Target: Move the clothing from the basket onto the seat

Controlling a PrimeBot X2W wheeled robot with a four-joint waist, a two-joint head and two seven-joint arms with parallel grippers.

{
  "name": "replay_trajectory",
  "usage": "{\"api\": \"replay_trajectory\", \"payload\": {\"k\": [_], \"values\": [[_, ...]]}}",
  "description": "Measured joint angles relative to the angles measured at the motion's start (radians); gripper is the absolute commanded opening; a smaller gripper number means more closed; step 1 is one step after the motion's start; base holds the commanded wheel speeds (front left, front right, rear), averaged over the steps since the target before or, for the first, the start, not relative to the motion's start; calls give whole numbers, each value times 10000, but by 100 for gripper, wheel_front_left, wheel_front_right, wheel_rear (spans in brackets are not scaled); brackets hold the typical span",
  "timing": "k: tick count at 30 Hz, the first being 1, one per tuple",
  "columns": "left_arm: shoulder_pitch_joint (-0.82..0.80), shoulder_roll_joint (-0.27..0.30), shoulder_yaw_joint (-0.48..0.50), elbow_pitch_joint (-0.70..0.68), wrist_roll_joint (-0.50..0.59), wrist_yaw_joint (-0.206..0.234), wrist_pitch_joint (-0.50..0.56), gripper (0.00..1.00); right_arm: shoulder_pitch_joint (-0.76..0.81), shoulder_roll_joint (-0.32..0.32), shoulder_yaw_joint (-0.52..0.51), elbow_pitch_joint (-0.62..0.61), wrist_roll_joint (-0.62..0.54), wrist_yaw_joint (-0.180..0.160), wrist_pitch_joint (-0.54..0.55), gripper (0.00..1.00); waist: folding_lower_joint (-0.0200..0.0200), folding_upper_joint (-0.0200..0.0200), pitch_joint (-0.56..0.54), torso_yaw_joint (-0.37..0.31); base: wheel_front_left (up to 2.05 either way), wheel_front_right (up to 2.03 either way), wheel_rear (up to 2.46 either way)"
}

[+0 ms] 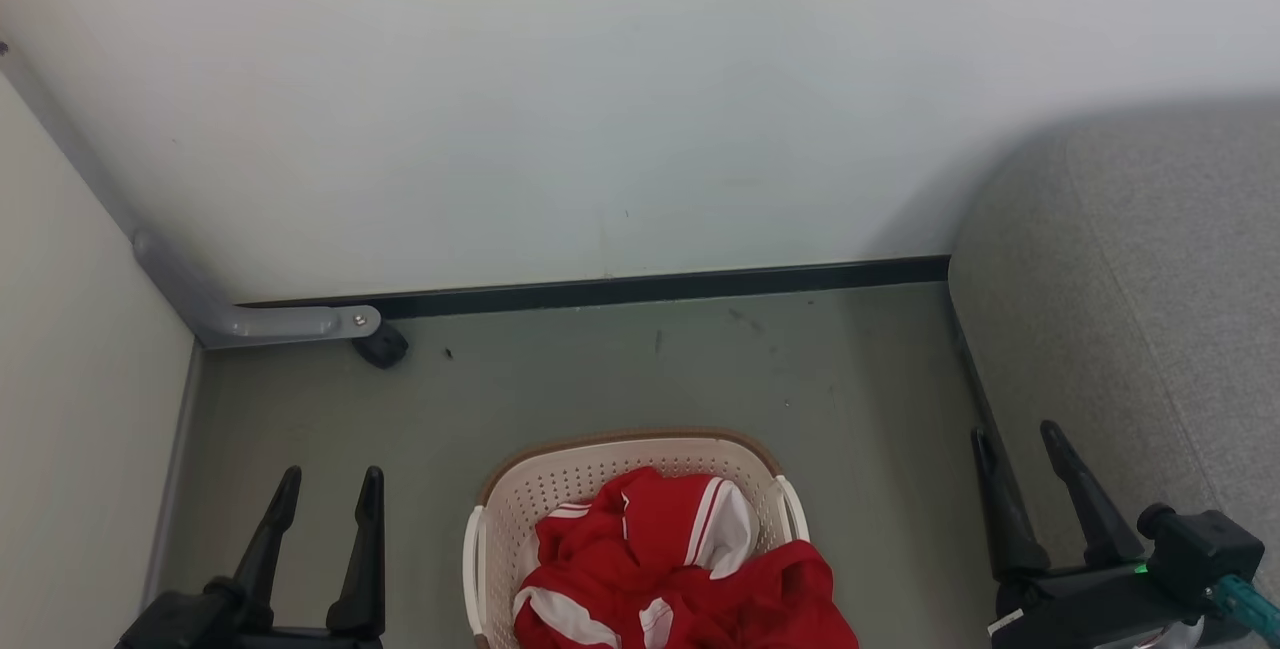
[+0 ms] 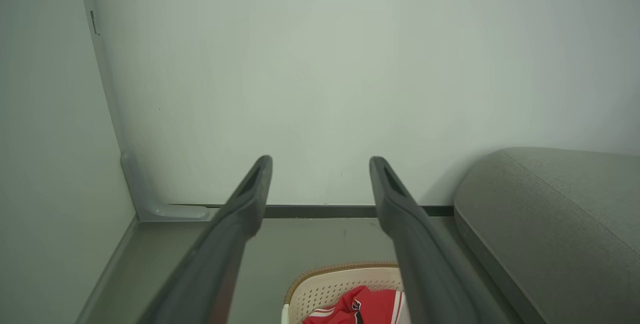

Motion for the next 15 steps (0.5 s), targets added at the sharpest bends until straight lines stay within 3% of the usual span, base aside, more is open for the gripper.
{"api": "replay_trajectory", "payload": {"k": [15], "values": [[-1059, -52, -303, 472, -61, -491, 15, 100, -497, 107, -8, -314, -307, -86, -27, 100, 1, 0, 1351, -334, 0, 0, 0]]}}
